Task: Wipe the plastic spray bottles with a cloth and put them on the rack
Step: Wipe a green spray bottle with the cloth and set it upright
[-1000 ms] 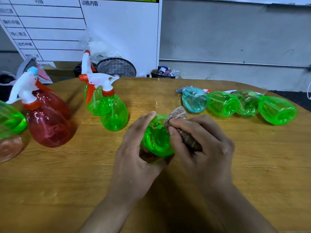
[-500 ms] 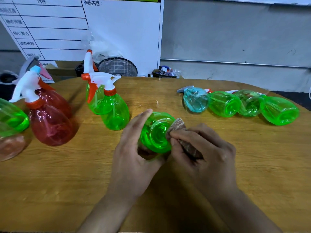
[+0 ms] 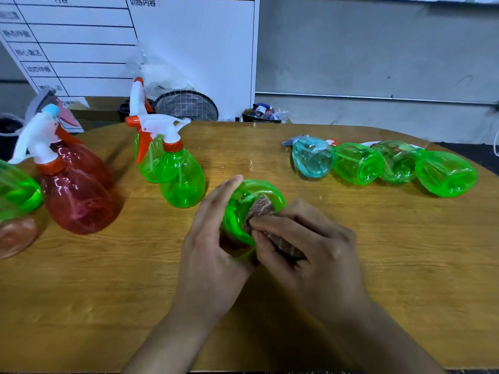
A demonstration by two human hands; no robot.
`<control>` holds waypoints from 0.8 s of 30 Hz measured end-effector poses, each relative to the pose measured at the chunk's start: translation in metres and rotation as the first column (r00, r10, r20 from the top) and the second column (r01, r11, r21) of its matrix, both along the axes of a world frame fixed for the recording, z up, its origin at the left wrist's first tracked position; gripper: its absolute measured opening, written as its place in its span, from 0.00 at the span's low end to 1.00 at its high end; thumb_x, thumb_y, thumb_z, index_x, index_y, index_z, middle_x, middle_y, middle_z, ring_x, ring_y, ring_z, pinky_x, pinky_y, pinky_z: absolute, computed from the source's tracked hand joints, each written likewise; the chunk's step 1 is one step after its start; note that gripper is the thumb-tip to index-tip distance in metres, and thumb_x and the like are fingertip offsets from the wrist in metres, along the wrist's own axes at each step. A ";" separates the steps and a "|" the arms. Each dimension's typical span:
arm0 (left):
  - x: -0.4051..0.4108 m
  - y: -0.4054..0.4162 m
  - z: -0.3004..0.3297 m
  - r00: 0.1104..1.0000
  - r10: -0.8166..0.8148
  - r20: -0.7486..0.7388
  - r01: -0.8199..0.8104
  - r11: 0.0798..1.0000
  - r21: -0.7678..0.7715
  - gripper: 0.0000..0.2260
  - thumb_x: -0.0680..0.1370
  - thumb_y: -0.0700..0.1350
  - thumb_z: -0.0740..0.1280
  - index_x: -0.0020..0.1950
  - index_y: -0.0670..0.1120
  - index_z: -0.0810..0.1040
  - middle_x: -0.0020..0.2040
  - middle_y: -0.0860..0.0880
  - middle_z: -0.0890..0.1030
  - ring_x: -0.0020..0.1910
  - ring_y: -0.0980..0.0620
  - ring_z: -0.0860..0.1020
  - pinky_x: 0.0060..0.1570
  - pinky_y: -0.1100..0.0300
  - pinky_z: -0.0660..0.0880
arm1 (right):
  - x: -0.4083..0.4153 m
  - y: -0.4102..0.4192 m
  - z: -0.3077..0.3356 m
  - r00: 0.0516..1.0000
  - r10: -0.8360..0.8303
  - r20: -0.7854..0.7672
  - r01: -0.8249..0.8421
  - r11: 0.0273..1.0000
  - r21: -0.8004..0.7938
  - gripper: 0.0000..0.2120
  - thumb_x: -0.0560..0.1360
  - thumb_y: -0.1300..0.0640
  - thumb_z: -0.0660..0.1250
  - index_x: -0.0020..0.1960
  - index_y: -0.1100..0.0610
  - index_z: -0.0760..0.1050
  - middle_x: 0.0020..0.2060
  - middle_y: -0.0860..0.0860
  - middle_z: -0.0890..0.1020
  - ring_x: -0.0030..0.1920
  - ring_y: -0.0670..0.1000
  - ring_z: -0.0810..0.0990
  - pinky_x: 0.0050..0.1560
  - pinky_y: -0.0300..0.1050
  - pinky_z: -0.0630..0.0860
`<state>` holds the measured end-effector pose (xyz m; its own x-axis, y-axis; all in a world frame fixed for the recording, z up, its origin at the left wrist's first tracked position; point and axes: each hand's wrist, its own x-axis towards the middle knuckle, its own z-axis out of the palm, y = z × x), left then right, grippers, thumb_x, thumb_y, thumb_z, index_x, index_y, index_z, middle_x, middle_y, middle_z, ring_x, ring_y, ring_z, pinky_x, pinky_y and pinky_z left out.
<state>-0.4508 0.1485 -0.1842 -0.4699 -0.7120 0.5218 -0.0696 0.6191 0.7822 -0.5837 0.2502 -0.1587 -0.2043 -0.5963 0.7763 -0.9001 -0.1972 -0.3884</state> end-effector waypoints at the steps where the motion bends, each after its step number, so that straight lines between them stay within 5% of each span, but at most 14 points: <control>1: 0.000 0.000 0.000 1.000 0.005 0.005 -0.005 1.000 -0.001 0.39 0.71 0.53 0.77 0.80 0.62 0.67 0.75 0.64 0.71 0.72 0.51 0.77 0.67 0.45 0.79 | -0.002 0.001 0.000 1.000 -0.006 0.001 0.006 1.000 -0.002 0.05 0.79 0.57 0.74 0.53 0.55 0.88 0.46 0.50 0.85 0.44 0.49 0.85 0.39 0.49 0.80; 11: -0.003 0.001 0.001 1.000 0.002 0.006 -0.002 1.000 0.031 0.41 0.69 0.56 0.79 0.80 0.63 0.66 0.74 0.69 0.69 0.72 0.51 0.78 0.67 0.45 0.79 | -0.006 0.003 -0.002 0.997 -0.076 -0.009 0.076 0.997 -0.015 0.06 0.79 0.57 0.74 0.53 0.56 0.87 0.46 0.51 0.84 0.44 0.48 0.83 0.38 0.48 0.79; 14: -0.003 0.002 -0.003 0.999 -0.015 0.029 0.014 0.999 0.029 0.42 0.70 0.54 0.81 0.81 0.63 0.65 0.76 0.66 0.69 0.74 0.50 0.76 0.67 0.43 0.78 | -0.003 0.003 0.001 0.974 -0.036 0.226 0.034 0.999 0.014 0.05 0.78 0.59 0.75 0.53 0.56 0.87 0.47 0.48 0.85 0.47 0.45 0.83 0.45 0.39 0.78; 16: -0.005 0.005 -0.006 0.996 -0.025 0.083 0.026 1.000 -0.015 0.43 0.72 0.52 0.82 0.82 0.61 0.64 0.78 0.63 0.69 0.78 0.53 0.71 0.68 0.44 0.79 | -0.001 0.000 0.003 0.805 0.042 0.592 -0.003 0.998 -0.066 0.04 0.78 0.61 0.75 0.53 0.56 0.86 0.47 0.48 0.87 0.50 0.49 0.85 0.50 0.41 0.80; 18: -0.006 0.008 -0.009 0.991 -0.023 0.131 0.026 0.999 -0.022 0.44 0.72 0.48 0.82 0.82 0.62 0.62 0.79 0.62 0.68 0.80 0.57 0.67 0.69 0.45 0.78 | -0.003 -0.006 0.003 0.535 0.078 0.842 0.038 0.993 -0.116 0.04 0.79 0.62 0.73 0.52 0.58 0.86 0.49 0.51 0.88 0.53 0.51 0.87 0.53 0.46 0.82; 21: -0.005 0.009 -0.015 0.984 -0.062 0.168 0.060 0.998 0.016 0.46 0.74 0.45 0.81 0.81 0.69 0.58 0.83 0.61 0.63 0.83 0.58 0.61 0.73 0.43 0.74 | -0.010 -0.013 -0.004 0.260 0.010 0.965 -0.002 1.000 -0.010 0.06 0.80 0.61 0.71 0.52 0.63 0.85 0.48 0.56 0.88 0.50 0.54 0.87 0.48 0.46 0.83; 24: -0.002 0.010 -0.016 0.977 -0.143 0.160 0.124 0.985 0.118 0.38 0.75 0.60 0.77 0.79 0.73 0.60 0.85 0.63 0.54 0.84 0.60 0.55 0.75 0.43 0.72 | -0.014 -0.015 -0.012 0.184 -0.029 0.982 -0.083 0.996 0.045 0.06 0.81 0.60 0.71 0.52 0.62 0.85 0.47 0.59 0.88 0.49 0.57 0.87 0.47 0.45 0.84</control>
